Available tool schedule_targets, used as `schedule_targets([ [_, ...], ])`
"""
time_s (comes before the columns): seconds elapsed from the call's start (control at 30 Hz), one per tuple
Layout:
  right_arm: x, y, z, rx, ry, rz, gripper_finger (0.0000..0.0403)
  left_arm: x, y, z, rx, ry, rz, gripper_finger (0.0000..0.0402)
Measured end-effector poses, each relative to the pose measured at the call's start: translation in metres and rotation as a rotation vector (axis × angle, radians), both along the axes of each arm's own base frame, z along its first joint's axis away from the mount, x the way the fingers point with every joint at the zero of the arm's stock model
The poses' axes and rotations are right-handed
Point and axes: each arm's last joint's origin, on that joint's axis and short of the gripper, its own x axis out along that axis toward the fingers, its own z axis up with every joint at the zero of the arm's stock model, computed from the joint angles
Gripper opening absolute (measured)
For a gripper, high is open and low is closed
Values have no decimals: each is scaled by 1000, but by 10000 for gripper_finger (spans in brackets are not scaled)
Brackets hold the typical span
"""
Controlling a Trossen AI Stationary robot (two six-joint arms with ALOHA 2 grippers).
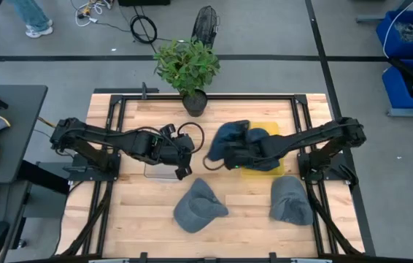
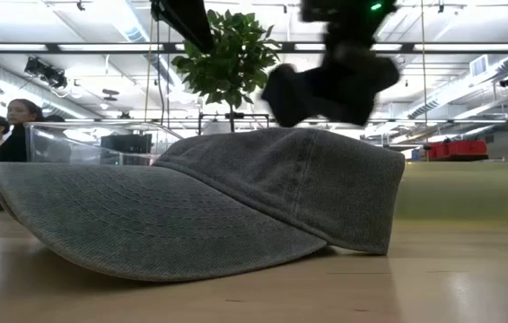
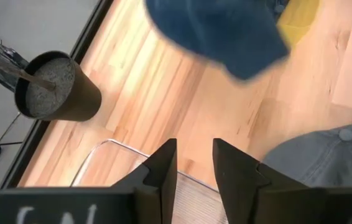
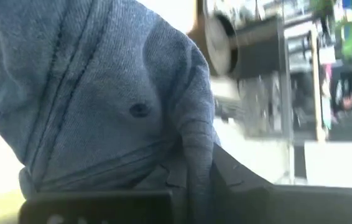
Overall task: Pick & Place hat
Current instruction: Put the blue cap into the yellow bin
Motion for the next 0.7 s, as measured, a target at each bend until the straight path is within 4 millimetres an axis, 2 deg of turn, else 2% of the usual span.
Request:
schedule_targets([
  [0.2, -50, -2, 24, 105, 18, -148, 24, 0, 0, 0, 2, -2, 2, 88],
  [0.37, -75, -6, 33, 209, -52, -209, 23, 0, 0, 0, 2, -2, 2, 77],
  [0.53, -96, -10, 8, 230, -43, -218, 15, 0, 0, 0, 2, -4, 2, 73],
  [0.7, -106, -12, -35, 222, 29, -182, 14, 0, 0, 0, 2, -3, 2, 73],
])
